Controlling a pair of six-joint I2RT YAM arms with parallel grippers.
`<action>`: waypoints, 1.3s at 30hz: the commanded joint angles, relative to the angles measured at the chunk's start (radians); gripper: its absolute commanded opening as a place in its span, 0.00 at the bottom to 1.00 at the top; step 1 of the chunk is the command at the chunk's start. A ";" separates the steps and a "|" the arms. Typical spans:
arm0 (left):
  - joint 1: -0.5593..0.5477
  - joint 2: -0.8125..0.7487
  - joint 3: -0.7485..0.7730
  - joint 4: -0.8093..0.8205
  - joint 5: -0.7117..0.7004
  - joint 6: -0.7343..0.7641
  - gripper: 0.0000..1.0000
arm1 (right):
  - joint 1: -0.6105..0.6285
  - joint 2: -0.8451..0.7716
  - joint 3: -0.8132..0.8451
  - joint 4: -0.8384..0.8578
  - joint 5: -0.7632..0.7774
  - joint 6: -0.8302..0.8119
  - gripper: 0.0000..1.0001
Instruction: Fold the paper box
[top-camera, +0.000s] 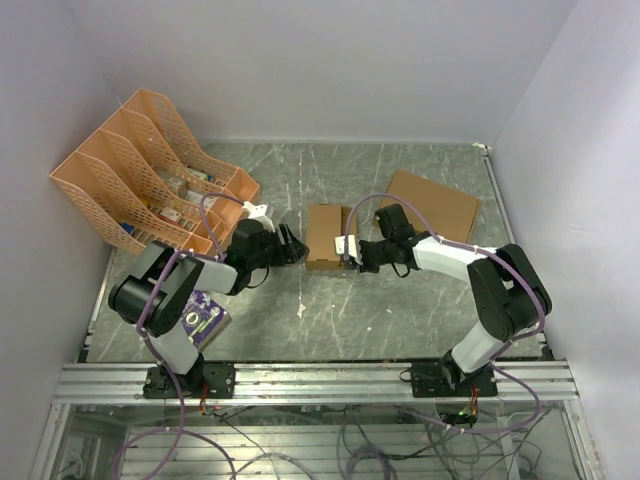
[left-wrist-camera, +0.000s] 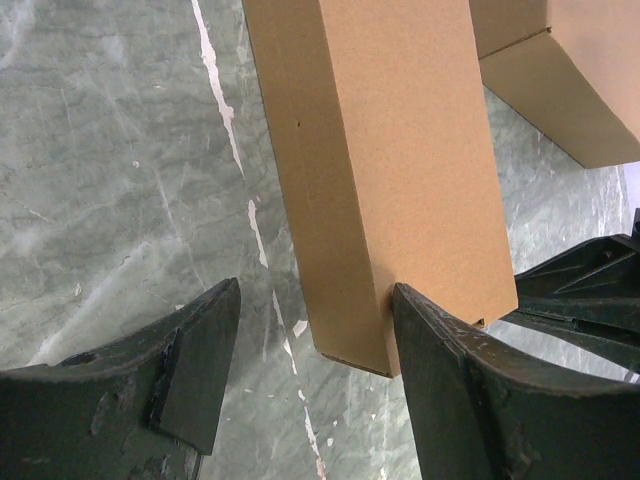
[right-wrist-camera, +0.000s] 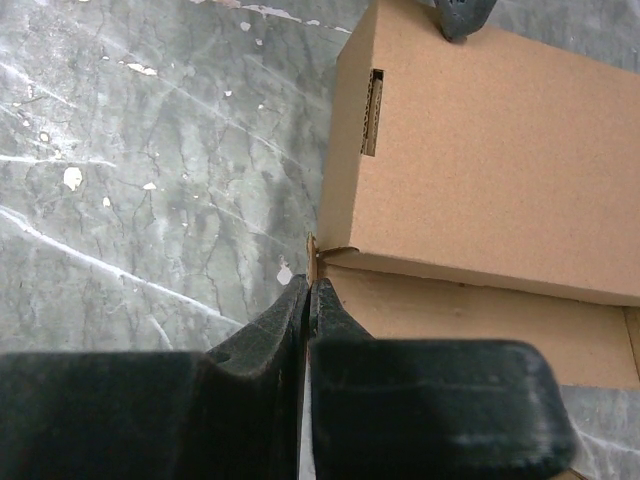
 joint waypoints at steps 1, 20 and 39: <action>0.001 0.024 0.007 -0.061 -0.034 0.028 0.72 | -0.017 0.021 0.031 -0.067 0.013 0.021 0.00; 0.003 0.026 0.012 -0.062 -0.031 0.027 0.72 | -0.046 0.051 0.073 -0.108 0.007 0.091 0.01; 0.002 0.042 0.033 -0.066 -0.014 0.040 0.72 | -0.058 0.056 0.083 -0.079 -0.006 0.147 0.00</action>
